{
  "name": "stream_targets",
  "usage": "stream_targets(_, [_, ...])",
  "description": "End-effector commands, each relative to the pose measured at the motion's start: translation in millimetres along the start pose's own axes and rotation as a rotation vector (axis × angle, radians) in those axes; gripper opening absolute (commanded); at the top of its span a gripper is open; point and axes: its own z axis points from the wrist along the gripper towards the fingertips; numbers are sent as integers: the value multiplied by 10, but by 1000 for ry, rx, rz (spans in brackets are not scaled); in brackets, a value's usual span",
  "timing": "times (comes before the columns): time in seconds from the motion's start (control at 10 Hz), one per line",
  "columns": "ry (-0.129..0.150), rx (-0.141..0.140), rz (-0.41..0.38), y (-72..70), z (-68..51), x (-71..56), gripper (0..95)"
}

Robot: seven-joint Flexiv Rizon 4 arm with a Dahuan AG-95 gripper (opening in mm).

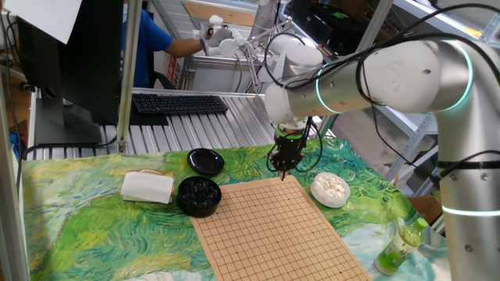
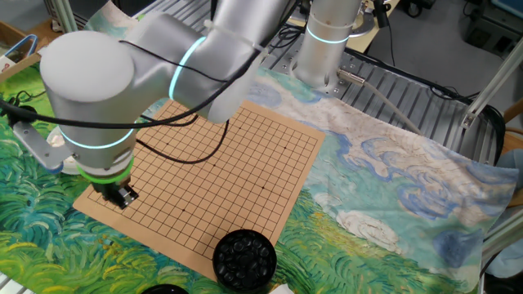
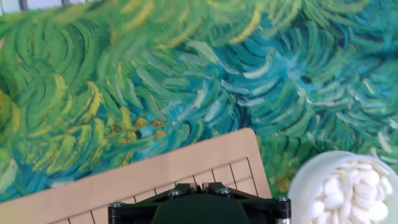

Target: Play the first move as black on the 3-4 point in the upper right corner of the Go board

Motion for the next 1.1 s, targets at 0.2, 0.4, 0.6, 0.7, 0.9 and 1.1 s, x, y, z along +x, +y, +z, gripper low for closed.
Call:
stream_targets(0.2, [3,29,-3,6,30,-46,0])
stream_targets(0.4, [-2,32,-5,5,31,-47,0])
stream_targets(0.6, [0,18,-3,3,32,-47,0])
stream_targets(0.7, [2,9,-4,3,32,-48,0])
stream_targets(0.9, [1,-1,2,3,32,-48,0])
stream_targets(1.1, [5,-30,8,3,33,-48,0])
